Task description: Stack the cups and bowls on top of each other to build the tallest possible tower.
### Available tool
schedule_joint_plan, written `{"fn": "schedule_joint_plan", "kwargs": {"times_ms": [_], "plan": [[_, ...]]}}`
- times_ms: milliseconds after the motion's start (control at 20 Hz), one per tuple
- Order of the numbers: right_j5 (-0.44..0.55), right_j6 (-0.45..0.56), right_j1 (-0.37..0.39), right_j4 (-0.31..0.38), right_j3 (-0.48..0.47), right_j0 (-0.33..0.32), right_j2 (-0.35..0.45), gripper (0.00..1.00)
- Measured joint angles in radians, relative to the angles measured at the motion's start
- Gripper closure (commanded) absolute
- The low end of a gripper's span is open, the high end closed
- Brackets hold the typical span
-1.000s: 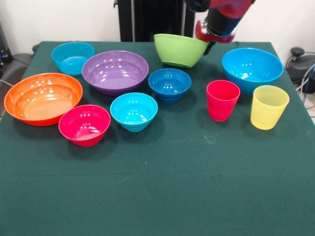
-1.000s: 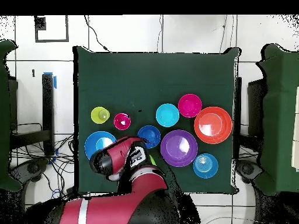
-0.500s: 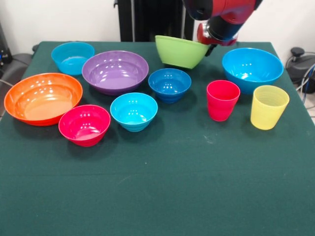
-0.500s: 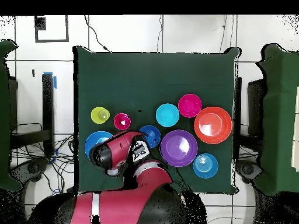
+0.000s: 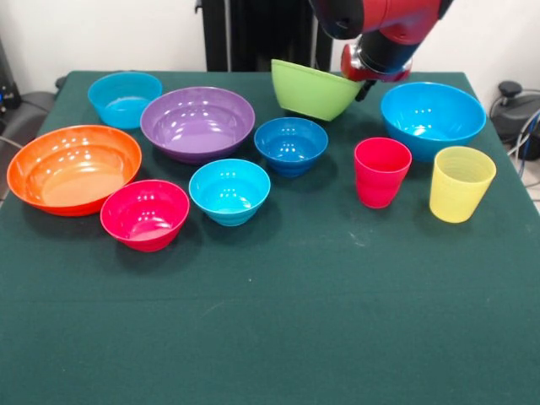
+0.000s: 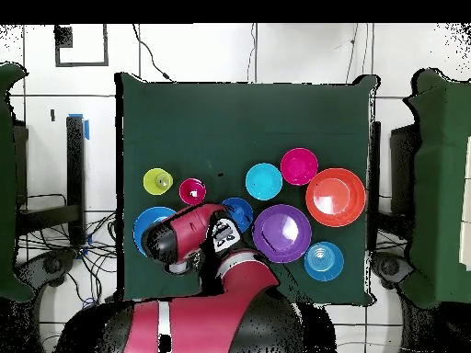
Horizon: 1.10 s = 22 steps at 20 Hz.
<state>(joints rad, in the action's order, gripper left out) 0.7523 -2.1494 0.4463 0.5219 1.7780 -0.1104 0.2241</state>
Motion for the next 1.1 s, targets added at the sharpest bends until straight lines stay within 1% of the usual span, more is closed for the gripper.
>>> {"fn": "schedule_joint_plan", "kwargs": {"times_ms": [500, 850, 1050, 1100], "plan": [[0.025, 0.0, 0.0, 0.03, 0.0, -0.026, 0.036, 1.0], [0.033, 0.0, 0.0, 0.032, 0.0, -0.08, 0.075, 1.0], [0.033, 0.0, 0.004, 0.036, 0.009, -0.125, 0.106, 1.0], [0.032, 0.0, 0.008, 0.036, 0.018, -0.15, 0.121, 1.0]]}}
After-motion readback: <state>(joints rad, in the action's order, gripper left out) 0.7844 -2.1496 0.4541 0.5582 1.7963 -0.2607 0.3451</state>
